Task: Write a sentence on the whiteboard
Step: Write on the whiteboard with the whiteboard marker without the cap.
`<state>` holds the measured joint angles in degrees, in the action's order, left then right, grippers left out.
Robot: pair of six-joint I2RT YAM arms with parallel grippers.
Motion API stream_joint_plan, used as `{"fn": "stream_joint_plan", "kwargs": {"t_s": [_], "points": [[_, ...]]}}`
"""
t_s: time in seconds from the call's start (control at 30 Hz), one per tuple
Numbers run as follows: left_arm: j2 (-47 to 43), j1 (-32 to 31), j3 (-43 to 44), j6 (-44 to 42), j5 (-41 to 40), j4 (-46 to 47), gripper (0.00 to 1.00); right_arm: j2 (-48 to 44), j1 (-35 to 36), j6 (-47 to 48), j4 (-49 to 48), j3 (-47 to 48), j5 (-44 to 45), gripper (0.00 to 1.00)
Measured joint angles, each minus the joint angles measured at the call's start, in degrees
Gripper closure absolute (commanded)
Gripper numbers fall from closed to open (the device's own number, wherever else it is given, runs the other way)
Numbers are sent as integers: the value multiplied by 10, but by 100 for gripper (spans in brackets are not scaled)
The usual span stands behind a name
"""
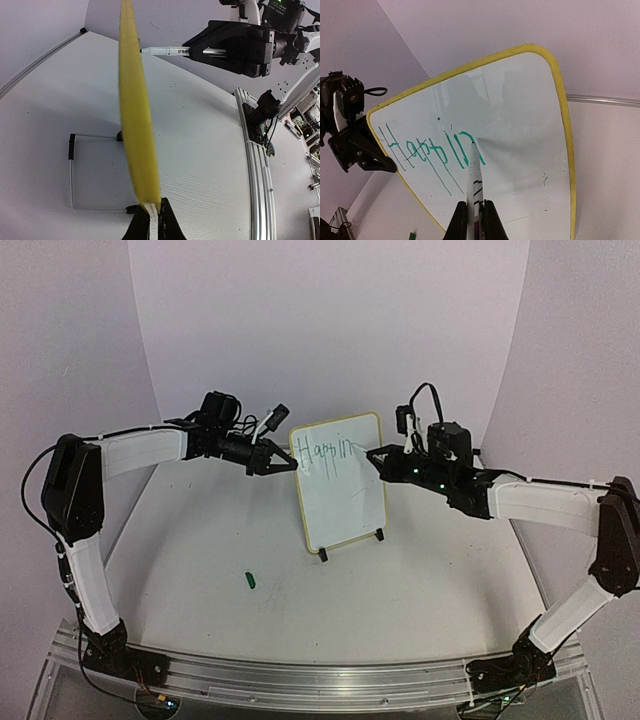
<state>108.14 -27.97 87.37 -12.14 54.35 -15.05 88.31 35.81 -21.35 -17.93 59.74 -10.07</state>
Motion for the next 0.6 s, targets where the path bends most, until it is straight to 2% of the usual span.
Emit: {"fn": "stream_joint_plan", "kwargs": {"t_s": [0.6], "points": [[0,0,0,0,-1,0,100,7,0,1,2,2,25,100]]}}
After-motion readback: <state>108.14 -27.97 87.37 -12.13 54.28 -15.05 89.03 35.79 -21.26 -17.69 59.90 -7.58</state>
